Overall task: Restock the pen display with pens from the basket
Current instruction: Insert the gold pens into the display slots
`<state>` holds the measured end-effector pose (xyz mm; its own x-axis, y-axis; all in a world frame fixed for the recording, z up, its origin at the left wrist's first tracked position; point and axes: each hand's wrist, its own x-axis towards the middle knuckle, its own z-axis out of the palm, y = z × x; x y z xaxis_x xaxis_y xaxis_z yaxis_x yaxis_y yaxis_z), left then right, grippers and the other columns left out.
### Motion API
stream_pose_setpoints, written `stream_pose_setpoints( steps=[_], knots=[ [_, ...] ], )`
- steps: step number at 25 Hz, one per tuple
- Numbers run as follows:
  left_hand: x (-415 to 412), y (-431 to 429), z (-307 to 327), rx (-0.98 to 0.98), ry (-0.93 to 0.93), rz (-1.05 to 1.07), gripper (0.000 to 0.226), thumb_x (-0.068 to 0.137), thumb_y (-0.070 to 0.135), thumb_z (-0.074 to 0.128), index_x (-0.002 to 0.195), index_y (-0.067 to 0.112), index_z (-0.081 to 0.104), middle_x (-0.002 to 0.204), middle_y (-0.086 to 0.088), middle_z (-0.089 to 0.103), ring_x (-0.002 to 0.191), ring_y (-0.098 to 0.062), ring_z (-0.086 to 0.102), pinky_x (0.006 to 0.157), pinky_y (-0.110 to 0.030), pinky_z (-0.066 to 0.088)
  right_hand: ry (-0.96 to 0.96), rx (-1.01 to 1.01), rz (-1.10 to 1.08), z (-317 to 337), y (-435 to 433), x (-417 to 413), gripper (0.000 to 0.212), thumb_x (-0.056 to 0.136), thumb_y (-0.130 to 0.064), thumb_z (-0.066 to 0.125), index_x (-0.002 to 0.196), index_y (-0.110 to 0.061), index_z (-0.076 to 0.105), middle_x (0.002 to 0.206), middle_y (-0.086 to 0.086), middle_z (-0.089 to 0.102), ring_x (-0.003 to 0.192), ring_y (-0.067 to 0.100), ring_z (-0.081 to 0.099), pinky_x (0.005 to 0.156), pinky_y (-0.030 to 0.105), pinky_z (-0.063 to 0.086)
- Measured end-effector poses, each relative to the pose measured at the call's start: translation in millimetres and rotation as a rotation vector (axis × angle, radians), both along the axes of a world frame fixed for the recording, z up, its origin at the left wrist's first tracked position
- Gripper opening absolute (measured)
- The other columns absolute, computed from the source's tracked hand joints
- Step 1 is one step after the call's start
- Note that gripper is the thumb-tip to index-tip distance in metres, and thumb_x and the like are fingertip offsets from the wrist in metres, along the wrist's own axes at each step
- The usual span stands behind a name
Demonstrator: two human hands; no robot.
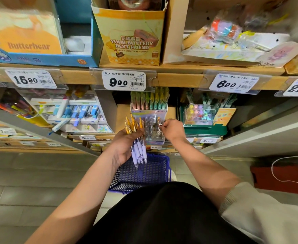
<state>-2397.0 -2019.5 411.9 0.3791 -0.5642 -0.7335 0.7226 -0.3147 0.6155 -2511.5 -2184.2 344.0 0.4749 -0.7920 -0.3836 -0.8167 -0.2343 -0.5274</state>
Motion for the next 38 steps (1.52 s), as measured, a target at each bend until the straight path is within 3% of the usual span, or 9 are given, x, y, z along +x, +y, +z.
stream_pose_setpoints(
  steps=[4,7,11,14,17,21,29,32,38],
  knots=[
    [-4.7,-5.0,-2.7,-0.032,-0.006,-0.044,0.036,0.088,0.006,0.072,0.123,0.001,0.067,0.108,-0.012,0.077,0.09,-0.021,0.073,0.08,-0.038,0.06,-0.34,0.339,-0.032,41.6,15.8,-10.7,0.02,0.092,-0.047,0.068,0.094,-0.028,0.074,0.08,-0.013,0.075,0.067,0.003,0.068,0.066,0.021,0.053],
    [-11.7,-9.1,-4.4,-0.058,-0.013,-0.113,0.035,0.088,0.009,0.073,0.122,0.003,0.068,0.107,-0.013,0.077,0.092,-0.02,0.075,0.074,-0.032,0.06,-0.466,0.595,-0.022,60.5,26.4,-13.0,0.017,0.091,-0.035,0.073,0.104,-0.025,0.075,0.085,-0.012,0.077,0.07,0.0,0.069,0.065,0.017,0.056],
    [-15.1,-15.7,-3.8,-0.049,-0.033,-0.144,0.028,0.089,0.009,0.072,0.117,0.005,0.07,0.102,-0.009,0.078,0.089,-0.019,0.073,0.076,-0.034,0.056,-0.506,0.615,-0.059,68.0,19.1,-17.1,0.015,0.092,-0.023,0.072,0.105,-0.015,0.076,0.092,0.0,0.078,0.079,0.009,0.072,0.074,0.021,0.059],
    [-11.0,-17.9,-3.8,-0.039,-0.002,-0.116,0.025,0.09,0.003,0.07,0.115,0.002,0.068,0.091,-0.008,0.077,0.08,-0.02,0.072,0.07,-0.035,0.06,-0.639,0.515,-0.223,65.5,0.1,-27.5,0.01,0.095,-0.021,0.069,0.102,-0.017,0.074,0.088,0.005,0.077,0.079,0.013,0.073,0.079,0.026,0.061],
    [-8.6,-17.0,-5.5,-0.052,0.028,-0.093,0.024,0.09,0.002,0.069,0.114,-0.001,0.067,0.09,-0.009,0.077,0.081,-0.022,0.074,0.069,-0.035,0.062,-0.582,0.194,-0.346,51.9,-18.6,-32.6,0.01,0.096,-0.017,0.066,0.103,-0.015,0.073,0.086,0.002,0.076,0.084,0.016,0.073,0.087,0.033,0.059],
    [-8.9,-15.8,-7.3,-0.064,0.031,-0.084,0.024,0.088,0.007,0.072,0.11,-0.001,0.068,0.095,-0.012,0.078,0.089,-0.025,0.076,0.072,-0.035,0.061,-0.523,-0.058,-0.256,34.2,-15.9,-24.6,0.013,0.093,-0.018,0.071,0.106,-0.014,0.073,0.088,-0.008,0.071,0.085,0.006,0.068,0.086,0.021,0.056],
    [-5.8,-9.8,-7.1,-0.079,0.077,-0.07,0.035,0.086,0.003,0.073,0.119,-0.004,0.063,0.103,-0.017,0.077,0.092,-0.026,0.076,0.072,-0.034,0.061,-0.481,-0.147,-0.202,12.0,-5.9,-21.2,0.024,0.093,-0.019,0.071,0.116,-0.01,0.073,0.103,-0.003,0.074,0.091,0.003,0.067,0.081,-0.001,0.044],
    [-6.6,-8.3,-7.5,-0.062,0.073,-0.059,0.034,0.088,-0.001,0.071,0.12,-0.005,0.062,0.103,-0.017,0.077,0.093,-0.027,0.076,0.073,-0.035,0.061,-0.495,-0.205,-0.167,7.2,-1.2,-22.3,0.021,0.093,-0.018,0.071,0.113,-0.011,0.074,0.101,-0.002,0.074,0.091,0.004,0.068,0.084,0.004,0.048],
    [-8.9,-4.6,-6.3,-0.048,0.075,-0.068,0.037,0.087,-0.002,0.071,0.122,-0.008,0.061,0.106,-0.02,0.076,0.096,-0.03,0.076,0.075,-0.035,0.061,-0.381,-0.221,0.017,-4.6,3.5,-12.3,0.011,0.094,-0.01,0.068,0.098,-0.01,0.077,0.089,0.004,0.076,0.077,0.015,0.069,0.081,0.031,0.059]
  ],
)
